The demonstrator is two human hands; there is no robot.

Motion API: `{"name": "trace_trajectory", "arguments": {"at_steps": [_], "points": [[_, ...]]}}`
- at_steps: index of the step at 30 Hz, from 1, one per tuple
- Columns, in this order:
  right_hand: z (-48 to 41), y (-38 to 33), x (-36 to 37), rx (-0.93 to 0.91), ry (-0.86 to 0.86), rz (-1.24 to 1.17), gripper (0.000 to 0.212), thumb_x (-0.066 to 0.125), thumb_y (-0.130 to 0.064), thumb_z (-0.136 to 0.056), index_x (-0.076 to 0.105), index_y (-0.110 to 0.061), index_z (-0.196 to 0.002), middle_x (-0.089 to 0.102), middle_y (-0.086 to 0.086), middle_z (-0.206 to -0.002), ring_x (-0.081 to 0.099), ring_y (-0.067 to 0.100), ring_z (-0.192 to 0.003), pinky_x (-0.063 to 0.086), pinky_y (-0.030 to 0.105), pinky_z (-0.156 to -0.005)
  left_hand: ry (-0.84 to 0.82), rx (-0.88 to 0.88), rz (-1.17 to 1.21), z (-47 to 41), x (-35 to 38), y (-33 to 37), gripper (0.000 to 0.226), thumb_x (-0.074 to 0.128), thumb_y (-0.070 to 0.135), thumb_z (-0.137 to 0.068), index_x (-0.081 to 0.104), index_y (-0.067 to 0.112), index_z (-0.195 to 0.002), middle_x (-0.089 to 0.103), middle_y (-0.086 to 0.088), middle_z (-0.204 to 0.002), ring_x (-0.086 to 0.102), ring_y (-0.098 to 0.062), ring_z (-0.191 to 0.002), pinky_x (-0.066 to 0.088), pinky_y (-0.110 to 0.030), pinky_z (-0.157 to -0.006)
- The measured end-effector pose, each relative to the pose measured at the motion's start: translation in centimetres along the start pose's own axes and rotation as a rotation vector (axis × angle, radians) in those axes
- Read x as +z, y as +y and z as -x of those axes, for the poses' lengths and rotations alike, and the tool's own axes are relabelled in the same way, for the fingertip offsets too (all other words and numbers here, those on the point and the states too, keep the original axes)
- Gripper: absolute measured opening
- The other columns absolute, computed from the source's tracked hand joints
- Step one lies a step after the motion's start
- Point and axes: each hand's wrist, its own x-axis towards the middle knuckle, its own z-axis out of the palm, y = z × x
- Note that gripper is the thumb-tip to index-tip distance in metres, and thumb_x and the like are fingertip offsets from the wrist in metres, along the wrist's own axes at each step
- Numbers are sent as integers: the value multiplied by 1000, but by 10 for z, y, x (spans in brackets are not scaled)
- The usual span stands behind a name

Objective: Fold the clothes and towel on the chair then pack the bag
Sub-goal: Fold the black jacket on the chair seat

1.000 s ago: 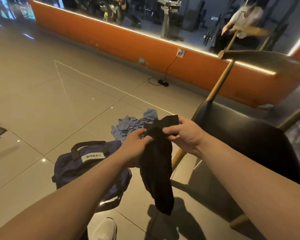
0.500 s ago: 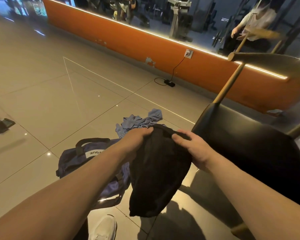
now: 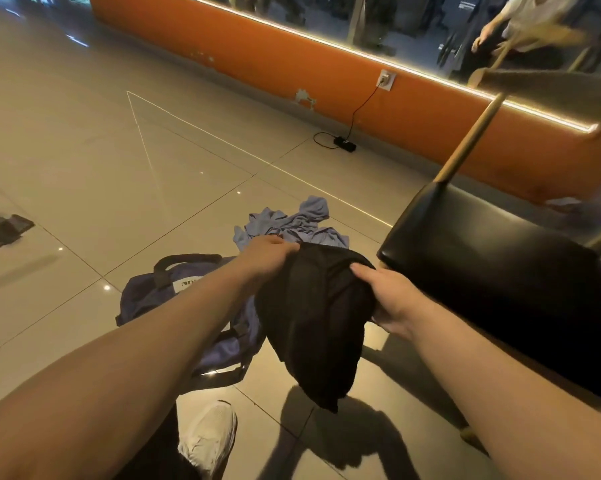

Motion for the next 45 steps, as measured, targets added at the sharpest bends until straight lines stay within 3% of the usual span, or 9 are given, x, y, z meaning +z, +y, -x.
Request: {"name": "trace_trajectory", "arguments": {"at_steps": [7, 12, 19, 25, 32, 35, 38, 41, 45], "points": [[6, -7, 16, 120, 137, -289, 19, 66, -20, -98, 63, -3, -106, 70, 13, -98, 68, 32, -98, 54, 48, -100, -33, 138, -278, 4, 11, -5, 52, 51, 68, -89, 58, 16, -94, 59, 1, -83, 55, -16, -75, 44, -40, -76], [11, -10, 21, 141, 170, -424, 22, 61, -24, -101, 54, -3, -97, 67, 19, -96, 67, 36, -100, 56, 48, -91, -203, 144, -395, 16, 15, -9, 68, 54, 69, -93, 54, 19, -139, 59, -1, -130, 59, -22, -117, 47, -41, -103], [18, -1, 13, 152, 118, -337, 20, 64, -22, -99, 61, -3, -95, 73, 16, -73, 68, 33, -82, 57, 43, -68, -45, 205, -400, 11, 7, -6, 36, 46, 32, -108, 59, 18, -77, 55, -2, -71, 51, -16, -65, 36, -29, -59], [27, 1, -4, 154, 23, -228, 29, 70, -27, -94, 69, -5, -113, 78, 17, -93, 71, 35, -99, 58, 45, -83, 176, 169, -408, -7, -5, -14, 25, 55, 27, -105, 72, 9, -108, 69, -7, -94, 61, -20, -86, 40, -26, -68], [36, -7, -2, 148, 137, -371, 18, 60, -20, -101, 62, -3, -96, 74, 15, -77, 67, 32, -85, 52, 42, -65, 367, 249, -563, 4, 7, -8, 52, 74, 43, -88, 62, 16, -130, 58, -9, -130, 53, -28, -121, 44, -42, -99], [34, -11, 4, 179, 190, -497, 20, 54, -22, -104, 61, -3, -105, 71, 17, -91, 67, 34, -87, 53, 44, -66, -3, 352, -319, 27, 21, 2, 44, 69, 59, -89, 58, 22, -111, 64, 1, -107, 63, -17, -95, 51, -31, -79], [27, -14, 10, 190, 211, -607, 24, 51, -26, -106, 56, -3, -108, 66, 20, -94, 65, 38, -103, 54, 49, -81, -310, 347, -460, 42, 31, -3, 60, 71, 63, -85, 51, 25, -127, 60, 6, -119, 61, -10, -105, 50, -25, -85], [24, -17, 15, 159, 167, -648, 27, 55, -30, -103, 55, -4, -112, 64, 20, -96, 61, 41, -109, 51, 54, -93, -252, 430, -533, 34, 36, -15, 54, 71, 51, -90, 51, 24, -132, 59, 5, -125, 60, -10, -110, 52, -24, -88], [22, -18, 10, 61, 17, -559, 29, 64, -25, -98, 64, -4, -118, 73, 19, -108, 67, 39, -103, 57, 50, -83, -187, 445, -453, 25, 30, -14, 11, 61, 36, -102, 58, 25, -104, 60, 10, -87, 55, 1, -73, 40, -18, -65]]}}
